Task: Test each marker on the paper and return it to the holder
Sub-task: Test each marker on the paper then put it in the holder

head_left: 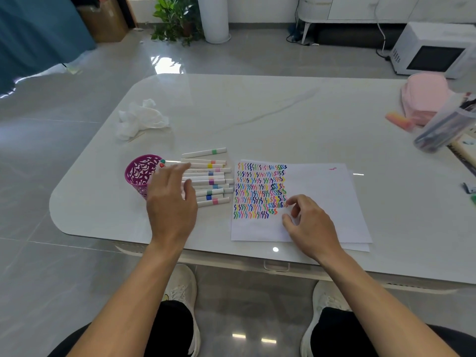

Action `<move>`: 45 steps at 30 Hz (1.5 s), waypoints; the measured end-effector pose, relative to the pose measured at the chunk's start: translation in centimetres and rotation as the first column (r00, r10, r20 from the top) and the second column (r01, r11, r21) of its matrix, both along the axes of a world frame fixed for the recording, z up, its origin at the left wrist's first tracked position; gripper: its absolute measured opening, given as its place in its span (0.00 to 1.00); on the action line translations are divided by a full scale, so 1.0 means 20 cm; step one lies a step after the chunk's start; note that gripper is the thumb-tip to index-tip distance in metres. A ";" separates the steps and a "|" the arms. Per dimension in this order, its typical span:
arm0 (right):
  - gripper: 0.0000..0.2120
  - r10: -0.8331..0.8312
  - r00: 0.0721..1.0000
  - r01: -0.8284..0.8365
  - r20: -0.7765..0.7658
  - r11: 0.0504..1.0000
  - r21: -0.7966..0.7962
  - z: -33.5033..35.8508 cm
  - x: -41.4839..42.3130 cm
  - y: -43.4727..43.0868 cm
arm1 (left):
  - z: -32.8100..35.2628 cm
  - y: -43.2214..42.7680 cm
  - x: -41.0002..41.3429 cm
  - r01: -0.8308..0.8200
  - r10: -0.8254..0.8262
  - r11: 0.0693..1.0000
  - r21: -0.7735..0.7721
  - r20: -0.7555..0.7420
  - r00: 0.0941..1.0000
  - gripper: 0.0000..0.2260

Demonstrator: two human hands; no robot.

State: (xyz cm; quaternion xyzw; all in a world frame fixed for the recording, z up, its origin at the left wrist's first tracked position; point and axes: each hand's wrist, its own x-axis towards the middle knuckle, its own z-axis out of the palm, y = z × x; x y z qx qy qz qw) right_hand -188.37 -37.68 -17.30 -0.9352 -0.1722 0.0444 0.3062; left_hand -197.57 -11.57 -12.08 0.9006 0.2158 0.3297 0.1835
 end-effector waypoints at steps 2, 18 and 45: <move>0.11 0.003 1.000 -0.003 -0.001 1.000 0.000 0.00 0.00 0.00 | -0.02 -0.05 0.01 0.043 -0.042 0.998 0.050 -0.024 0.999 0.12; 0.10 -0.064 0.998 0.067 -0.029 0.990 0.126 0.05 0.04 -0.06 | -0.15 -0.12 0.06 0.163 -0.179 0.984 -0.074 -0.452 0.874 0.11; 0.05 0.059 0.998 -0.061 0.016 0.965 0.254 0.10 0.01 -0.04 | 0.03 -0.25 0.11 0.356 -0.426 0.681 -0.640 0.050 0.903 0.14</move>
